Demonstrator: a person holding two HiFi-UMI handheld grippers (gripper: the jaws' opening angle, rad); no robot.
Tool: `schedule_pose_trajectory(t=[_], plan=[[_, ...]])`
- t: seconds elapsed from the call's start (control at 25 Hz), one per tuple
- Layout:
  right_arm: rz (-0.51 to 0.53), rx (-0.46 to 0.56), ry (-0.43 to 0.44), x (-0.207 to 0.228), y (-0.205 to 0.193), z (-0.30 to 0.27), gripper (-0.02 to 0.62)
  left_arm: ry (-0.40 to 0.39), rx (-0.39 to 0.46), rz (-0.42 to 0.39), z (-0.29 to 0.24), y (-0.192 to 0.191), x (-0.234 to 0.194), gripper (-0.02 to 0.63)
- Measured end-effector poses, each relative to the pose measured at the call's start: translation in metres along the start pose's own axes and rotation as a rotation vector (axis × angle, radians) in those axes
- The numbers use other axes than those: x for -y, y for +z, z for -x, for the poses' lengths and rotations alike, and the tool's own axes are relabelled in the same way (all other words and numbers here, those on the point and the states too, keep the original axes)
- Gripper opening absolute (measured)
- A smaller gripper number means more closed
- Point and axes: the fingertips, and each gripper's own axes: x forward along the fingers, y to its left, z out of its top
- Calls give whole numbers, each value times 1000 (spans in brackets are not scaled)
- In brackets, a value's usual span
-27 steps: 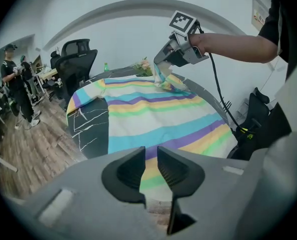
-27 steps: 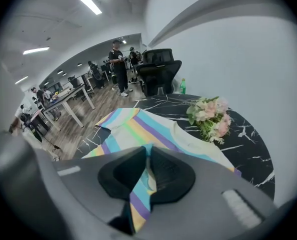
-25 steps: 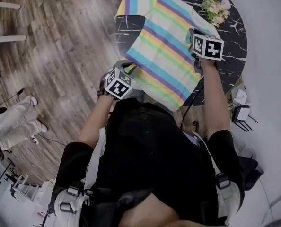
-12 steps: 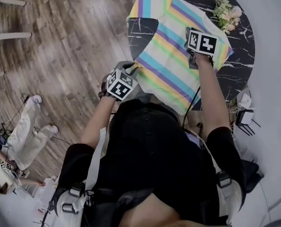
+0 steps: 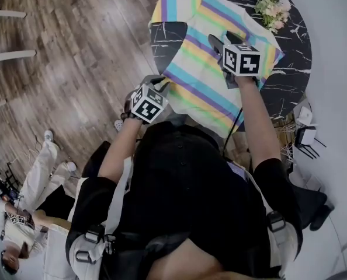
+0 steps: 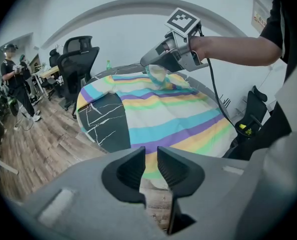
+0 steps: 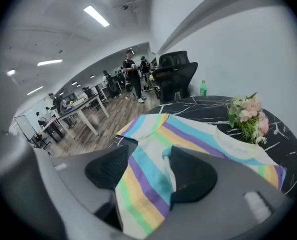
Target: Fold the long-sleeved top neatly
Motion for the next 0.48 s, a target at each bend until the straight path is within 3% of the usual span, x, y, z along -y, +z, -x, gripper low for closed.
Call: schedule_pose_trajectory(t=[0.12,0.24,0.36,0.48], plan=[[-10,-3,43,-6,-4,5,268,-12,0,-28,-5,8,7,81],[-46,-49,-4,5,-13,5,273,-15,-1,-46,-6,12,12,80],[-14,-127,-76,14,-28,8,342,-14,-1,-51,-4,14,14,80],[-7,-115,-51,5,-30,10,373,-16,-1,-52,-2,14,15,81]])
